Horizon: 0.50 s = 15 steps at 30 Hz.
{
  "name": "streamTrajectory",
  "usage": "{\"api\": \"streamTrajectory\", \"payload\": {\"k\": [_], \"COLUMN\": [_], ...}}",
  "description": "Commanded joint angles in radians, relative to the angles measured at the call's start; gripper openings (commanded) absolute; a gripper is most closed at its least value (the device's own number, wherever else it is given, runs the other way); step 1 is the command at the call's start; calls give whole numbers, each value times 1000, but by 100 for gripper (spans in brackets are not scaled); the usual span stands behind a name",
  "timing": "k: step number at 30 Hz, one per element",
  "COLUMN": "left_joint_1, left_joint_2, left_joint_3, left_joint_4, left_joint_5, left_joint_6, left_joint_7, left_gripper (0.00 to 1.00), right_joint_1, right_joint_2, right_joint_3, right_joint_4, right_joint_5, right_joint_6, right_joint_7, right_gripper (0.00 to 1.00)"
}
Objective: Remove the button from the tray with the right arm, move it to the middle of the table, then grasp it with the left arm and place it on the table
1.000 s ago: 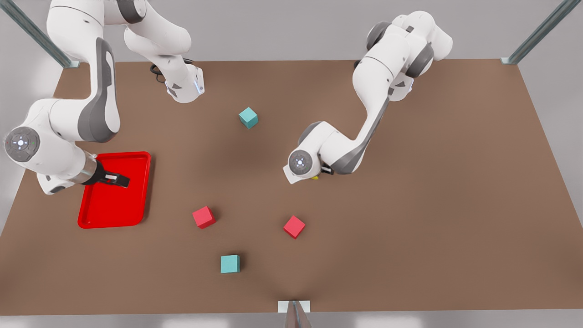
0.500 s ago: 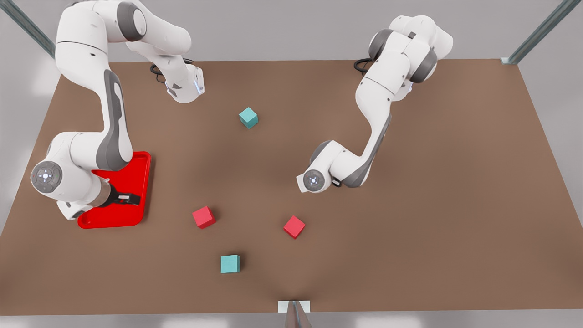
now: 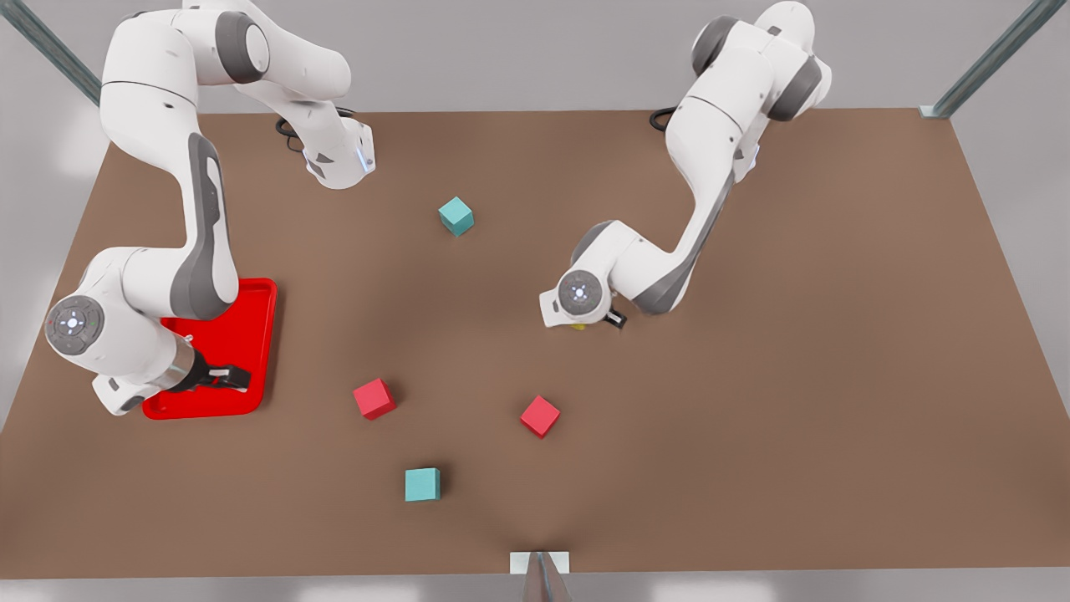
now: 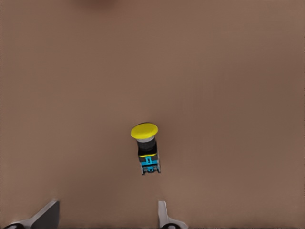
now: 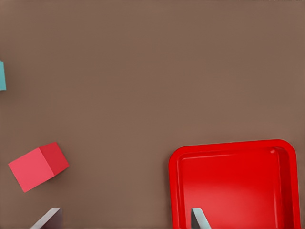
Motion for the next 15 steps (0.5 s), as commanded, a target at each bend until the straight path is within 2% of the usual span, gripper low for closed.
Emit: {"api": "streamTrajectory", "payload": {"k": [1, 6, 8, 11, 15], "left_joint_1": [-2, -20, -71, -94, -86], "left_joint_2": [-17, -15, 0, 20, 43], "left_joint_3": [-5, -16, -16, -14, -14], "left_joint_4": [-14, -36, -37, -114, -134], "left_joint_5": [1, 1, 1, 5, 14], "left_joint_6": [-15, 34, 66, 165, 169], "left_joint_7": [-62, -130, -203, -223, -285], "left_gripper": [100, 100, 100, 100, 100], "right_joint_1": [1, -1, 2, 5, 1], "right_joint_2": [2, 5, 3, 3, 0], "right_joint_3": [0, 0, 0, -2, 0], "right_joint_4": [2, 2, 0, -2, -20], "right_joint_5": [-2, -1, -2, -4, 1], "right_joint_6": [0, 0, -2, 7, 60], "right_joint_7": [-42, -42, -45, -45, -42], "right_gripper": [100, 100, 100, 100, 100]}}
